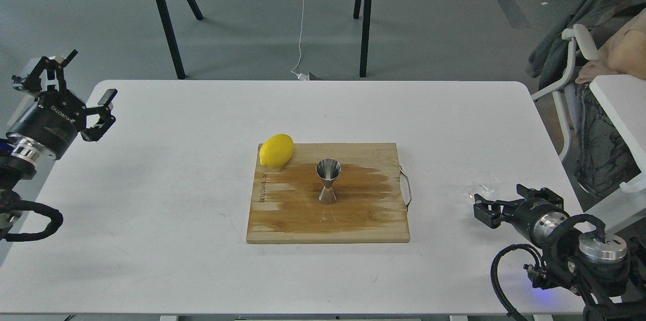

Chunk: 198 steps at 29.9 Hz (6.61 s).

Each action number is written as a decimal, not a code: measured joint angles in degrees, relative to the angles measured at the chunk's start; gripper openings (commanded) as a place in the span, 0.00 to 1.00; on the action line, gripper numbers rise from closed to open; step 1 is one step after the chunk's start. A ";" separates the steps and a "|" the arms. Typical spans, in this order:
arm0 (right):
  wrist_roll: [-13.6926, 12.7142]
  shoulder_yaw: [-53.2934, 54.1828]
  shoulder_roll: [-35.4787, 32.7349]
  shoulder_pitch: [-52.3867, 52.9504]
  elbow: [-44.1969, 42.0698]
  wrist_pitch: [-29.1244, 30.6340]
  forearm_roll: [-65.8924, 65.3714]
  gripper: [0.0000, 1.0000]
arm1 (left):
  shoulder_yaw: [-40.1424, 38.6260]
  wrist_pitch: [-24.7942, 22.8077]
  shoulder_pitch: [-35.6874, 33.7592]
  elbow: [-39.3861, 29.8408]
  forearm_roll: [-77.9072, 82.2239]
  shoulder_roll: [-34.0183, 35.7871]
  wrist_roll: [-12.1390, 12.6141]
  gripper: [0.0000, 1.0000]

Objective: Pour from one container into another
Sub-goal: 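Lower the right gripper toward the small clear glass cup, then close the right gripper around the clear glass cup, then lift the glass cup and move it above the jigger, then tilt the glass cup over the jigger to pour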

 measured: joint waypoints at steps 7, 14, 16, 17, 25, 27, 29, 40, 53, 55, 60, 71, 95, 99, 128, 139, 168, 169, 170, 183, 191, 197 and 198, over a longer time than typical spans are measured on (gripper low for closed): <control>0.02 -0.80 0.29 1.43 -1.06 0.00 0.00 0.99 | 0.00 0.00 0.00 0.01 0.00 -0.10 0.00 0.99; 0.08 -0.99 0.52 2.77 -2.33 -0.01 0.00 0.99 | 0.00 0.00 0.00 0.04 0.00 -0.39 0.00 0.99; 0.08 -0.99 0.61 3.26 -2.92 -0.01 0.00 0.99 | 0.00 0.00 0.00 0.08 0.00 -0.44 0.00 0.99; 0.09 -0.99 0.62 3.36 -3.10 -0.01 0.00 0.99 | 0.00 0.00 0.00 0.08 0.00 -0.45 0.00 0.99; 0.09 -1.04 0.74 4.25 -3.92 0.18 -0.15 0.96 | 0.00 0.00 0.00 0.79 0.00 -0.81 0.00 0.99; 0.09 -1.27 0.74 4.41 -4.30 0.19 -0.17 0.94 | 0.00 0.00 0.00 0.95 0.00 -0.90 0.00 0.99; 0.09 -1.52 0.74 4.71 -4.52 0.20 -0.17 0.87 | 0.00 0.00 0.00 1.09 0.00 -0.96 0.00 0.99; 0.19 -1.78 1.22 4.90 -5.03 0.51 -0.27 0.79 | 0.00 0.00 0.00 1.54 0.00 -1.33 -0.01 0.99; 0.34 -1.78 1.46 5.02 -5.33 0.60 -0.37 0.75 | 0.00 0.00 -0.08 1.92 0.00 -1.35 -0.01 0.99; 0.35 -1.78 1.63 5.05 -5.50 0.64 -0.41 0.74 | 0.00 0.00 -0.08 2.36 0.00 -1.35 -0.01 0.99; 0.36 -1.78 1.86 5.08 -5.64 1.67 -0.44 0.71 | -0.03 0.00 -0.08 2.80 0.00 -1.35 -0.01 0.99; 0.51 -1.78 1.88 5.08 -5.69 2.06 -0.51 0.61 | -0.09 0.00 -0.08 2.93 -0.08 -1.35 -0.01 0.99; 0.71 -3.29 1.88 4.45 -5.30 6.76 -0.51 0.38 | -0.07 0.00 -0.19 4.93 -0.09 -2.47 -0.01 0.99; 0.70 -3.30 1.88 4.63 -4.43 7.80 -0.51 0.36 | -0.07 0.00 -0.19 5.00 -0.09 -2.45 -0.01 0.99; 0.87 -23.94 3.79 18.31 9.71 18.98 -35.76 0.34 | -0.09 0.00 -0.44 5.19 -0.18 -3.88 0.00 0.99; 1.06 -32.93 4.08 21.49 11.32 18.99 -46.65 0.34 | 0.00 0.00 -0.53 5.19 -0.18 -3.79 0.00 0.99; 1.13 -40.20 3.38 25.31 10.52 18.89 -56.36 0.34 | -0.27 0.00 -0.61 5.19 -0.19 -3.81 0.00 0.99; 1.13 -40.36 3.38 25.34 10.47 18.89 -56.67 0.34 | -0.27 0.00 -0.61 5.20 -0.22 -3.81 0.00 0.99; 1.13 -40.51 3.38 25.41 10.40 18.89 -57.05 0.34 | -0.27 0.00 -0.61 5.23 -0.25 -3.81 0.00 0.99; 1.30 -42.01 3.20 26.59 9.46 18.83 -62.43 0.34 | -0.27 0.00 -0.54 5.28 -0.26 -3.81 0.00 0.99; 1.38 -42.04 3.10 27.43 9.23 18.72 -63.87 0.34 | -0.27 0.00 -0.55 5.28 -0.26 -3.81 0.00 0.99; 1.38 -44.04 2.98 28.75 8.57 18.69 -65.70 0.34 | -0.28 0.00 -0.61 5.28 -0.26 -3.78 0.00 0.99; 1.38 -44.87 2.80 29.22 8.40 18.63 -65.80 0.34 | -0.31 0.00 -0.61 5.28 -0.26 -3.77 0.00 0.99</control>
